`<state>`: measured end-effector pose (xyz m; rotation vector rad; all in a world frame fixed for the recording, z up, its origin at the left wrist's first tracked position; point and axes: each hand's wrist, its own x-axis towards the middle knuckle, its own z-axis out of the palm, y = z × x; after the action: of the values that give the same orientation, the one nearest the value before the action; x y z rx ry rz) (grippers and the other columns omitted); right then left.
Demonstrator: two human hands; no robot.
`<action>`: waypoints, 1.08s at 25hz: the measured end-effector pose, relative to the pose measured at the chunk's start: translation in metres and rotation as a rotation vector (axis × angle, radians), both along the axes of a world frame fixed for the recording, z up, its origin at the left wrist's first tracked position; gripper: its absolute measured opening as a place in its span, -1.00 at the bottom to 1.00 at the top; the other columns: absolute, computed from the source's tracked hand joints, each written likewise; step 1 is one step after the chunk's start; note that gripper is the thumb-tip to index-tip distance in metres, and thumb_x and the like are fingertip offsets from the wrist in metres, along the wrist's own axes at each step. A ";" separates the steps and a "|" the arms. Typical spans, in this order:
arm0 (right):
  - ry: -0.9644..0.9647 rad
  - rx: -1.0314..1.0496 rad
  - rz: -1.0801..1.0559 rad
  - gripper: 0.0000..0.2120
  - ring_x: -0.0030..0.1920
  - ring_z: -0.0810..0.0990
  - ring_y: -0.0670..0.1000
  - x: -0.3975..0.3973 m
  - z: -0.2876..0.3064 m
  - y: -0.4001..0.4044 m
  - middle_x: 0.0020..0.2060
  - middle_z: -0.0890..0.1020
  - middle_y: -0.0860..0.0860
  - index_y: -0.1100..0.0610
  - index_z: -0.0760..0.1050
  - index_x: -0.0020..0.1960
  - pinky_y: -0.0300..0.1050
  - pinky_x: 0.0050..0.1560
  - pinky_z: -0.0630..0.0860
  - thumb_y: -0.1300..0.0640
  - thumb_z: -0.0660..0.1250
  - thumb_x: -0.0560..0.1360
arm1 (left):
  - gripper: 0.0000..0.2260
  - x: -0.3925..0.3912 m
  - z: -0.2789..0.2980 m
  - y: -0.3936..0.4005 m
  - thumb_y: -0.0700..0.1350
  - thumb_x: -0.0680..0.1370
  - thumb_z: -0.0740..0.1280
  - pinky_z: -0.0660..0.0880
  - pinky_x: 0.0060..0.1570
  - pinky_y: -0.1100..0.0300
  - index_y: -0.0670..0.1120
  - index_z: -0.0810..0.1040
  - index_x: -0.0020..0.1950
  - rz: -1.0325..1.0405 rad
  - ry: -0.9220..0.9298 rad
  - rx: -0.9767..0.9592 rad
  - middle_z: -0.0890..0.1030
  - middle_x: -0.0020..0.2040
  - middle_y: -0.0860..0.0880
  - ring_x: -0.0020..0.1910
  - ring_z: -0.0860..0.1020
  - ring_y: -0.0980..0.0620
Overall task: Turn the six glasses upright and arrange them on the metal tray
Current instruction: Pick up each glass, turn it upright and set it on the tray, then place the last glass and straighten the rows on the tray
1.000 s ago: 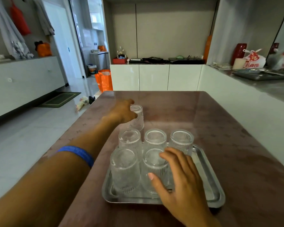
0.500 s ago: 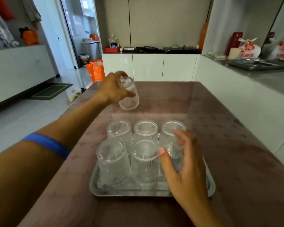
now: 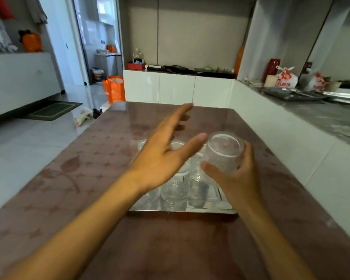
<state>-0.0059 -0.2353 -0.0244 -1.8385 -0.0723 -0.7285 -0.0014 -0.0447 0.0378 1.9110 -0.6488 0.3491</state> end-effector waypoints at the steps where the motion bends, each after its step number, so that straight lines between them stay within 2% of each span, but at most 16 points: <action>1: 0.057 0.049 0.044 -0.27 0.04 0.62 -0.13 0.001 -0.008 -0.009 0.04 0.63 -0.22 -0.23 0.39 0.19 -0.19 -0.09 0.59 -0.12 0.62 0.09 | -0.43 -0.001 -0.011 0.019 0.28 0.44 0.32 0.44 0.23 0.20 0.36 0.26 0.42 0.039 0.048 -0.095 0.44 0.35 0.26 0.29 0.44 0.32; 2: 0.121 0.079 0.090 -0.28 0.03 0.64 -0.09 0.002 -0.017 -0.015 0.02 0.64 -0.18 -0.21 0.41 0.17 -0.12 -0.08 0.62 -0.06 0.63 0.08 | -0.43 -0.001 -0.023 0.039 0.26 0.42 0.34 0.41 0.28 0.18 0.36 0.28 0.42 0.061 0.113 -0.155 0.43 0.37 0.28 0.31 0.41 0.34; 4: 0.252 0.077 0.143 -0.25 0.04 0.64 -0.04 0.004 -0.034 -0.020 0.07 0.64 -0.12 -0.21 0.42 0.18 0.10 -0.01 0.64 -0.04 0.63 0.05 | -0.32 -0.002 -0.046 0.077 0.18 0.37 0.44 0.32 0.36 0.15 0.36 0.24 0.44 0.068 0.266 -0.112 0.35 0.44 0.28 0.39 0.34 0.32; 7: 0.335 -0.003 0.163 -0.13 0.13 0.58 -0.06 0.010 -0.052 -0.014 0.18 0.58 -0.13 -0.22 0.39 0.29 0.11 0.07 0.61 -0.15 0.60 0.02 | -0.21 0.001 -0.072 0.106 -0.05 0.36 0.55 0.32 0.37 0.12 0.29 0.23 0.46 0.064 0.434 0.039 0.35 0.44 0.19 0.40 0.34 0.17; 9: 0.347 -0.021 0.175 -0.09 0.18 0.57 -0.02 0.016 -0.056 -0.013 0.23 0.56 -0.10 -0.18 0.37 0.33 0.13 0.10 0.59 -0.17 0.60 0.03 | -0.30 0.005 -0.083 0.107 -0.26 0.38 0.53 0.47 0.27 0.15 0.24 0.33 0.35 0.037 0.503 -0.004 0.48 0.34 0.11 0.35 0.46 0.04; 12: 0.352 -0.022 0.214 -0.09 0.19 0.57 -0.02 0.024 -0.060 -0.015 0.23 0.57 -0.12 -0.19 0.35 0.34 0.12 0.12 0.59 -0.18 0.62 0.05 | -0.43 0.015 -0.098 0.105 -0.38 0.40 0.47 0.57 0.02 0.34 0.17 0.43 0.21 0.087 0.490 -0.033 0.60 0.18 0.05 0.23 0.57 -0.02; 15: 0.368 -0.061 0.269 -0.06 0.20 0.55 -0.12 0.024 -0.068 -0.020 0.23 0.55 -0.21 -0.30 0.30 0.35 -0.05 0.11 0.58 -0.19 0.63 0.05 | -0.46 0.021 -0.103 0.106 -0.36 0.39 0.49 0.55 -0.05 0.42 0.07 0.47 0.26 0.119 0.468 -0.021 0.61 0.20 -0.02 0.19 0.58 0.04; 17: 0.404 -0.060 0.367 -0.06 0.21 0.53 -0.21 0.024 -0.064 -0.039 0.21 0.54 -0.32 -0.47 0.29 0.27 -0.28 0.03 0.56 -0.22 0.66 0.00 | -0.39 0.026 -0.101 0.114 -0.30 0.37 0.53 0.56 0.10 0.28 0.13 0.44 0.31 0.090 0.502 0.037 0.58 0.24 0.05 0.25 0.55 0.00; 18: 0.429 -0.077 0.407 -0.02 0.26 0.49 -0.21 0.027 -0.060 -0.052 0.25 0.50 -0.36 -0.48 0.28 0.28 -0.31 0.06 0.53 -0.24 0.67 -0.04 | -0.32 0.030 -0.097 0.120 -0.25 0.35 0.55 0.53 0.22 0.14 0.19 0.40 0.34 0.076 0.528 0.107 0.55 0.29 0.09 0.29 0.51 -0.01; 20: 0.540 -0.231 0.422 0.17 0.39 0.36 -0.12 0.037 -0.047 -0.083 0.40 0.33 -0.31 -0.36 0.18 0.44 -0.18 0.29 0.41 -0.27 0.67 -0.07 | -0.15 0.041 -0.084 0.129 -0.17 0.32 0.59 0.41 0.38 -0.05 0.23 0.25 0.47 0.029 0.595 0.314 0.42 0.42 0.10 0.40 0.40 -0.02; 22: 0.689 -0.455 0.485 0.14 0.44 0.24 -0.11 0.050 -0.036 -0.097 0.44 0.25 -0.28 -0.39 0.08 0.44 -0.16 0.35 0.29 -0.24 0.65 0.02 | -0.05 0.051 -0.071 0.132 -0.14 0.31 0.60 0.29 0.46 -0.09 0.17 0.13 0.55 -0.014 0.640 0.488 0.29 0.53 0.06 0.50 0.29 -0.03; 24: 0.731 -0.572 0.575 0.08 0.48 0.22 -0.08 0.062 -0.033 -0.095 0.49 0.21 -0.28 -0.41 0.07 0.44 -0.10 0.39 0.28 -0.18 0.64 0.12 | -0.04 0.060 -0.058 0.127 -0.13 0.30 0.60 0.25 0.49 -0.06 0.13 0.13 0.55 -0.022 0.663 0.553 0.25 0.56 0.01 0.52 0.26 -0.03; 27: 0.724 -0.604 0.597 0.17 0.52 0.16 -0.04 0.075 -0.035 -0.089 0.56 0.14 -0.22 -0.26 0.02 0.56 0.05 0.46 0.23 -0.15 0.65 0.14 | -0.05 0.064 -0.049 0.119 -0.16 0.30 0.60 0.25 0.49 -0.02 0.07 0.13 0.55 -0.048 0.663 0.560 0.24 0.56 -0.03 0.52 0.26 -0.05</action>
<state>0.0686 -0.3248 -0.0596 -2.3758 -0.3775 0.4424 0.0622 0.0746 -0.0113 2.3476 -0.3545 -0.5437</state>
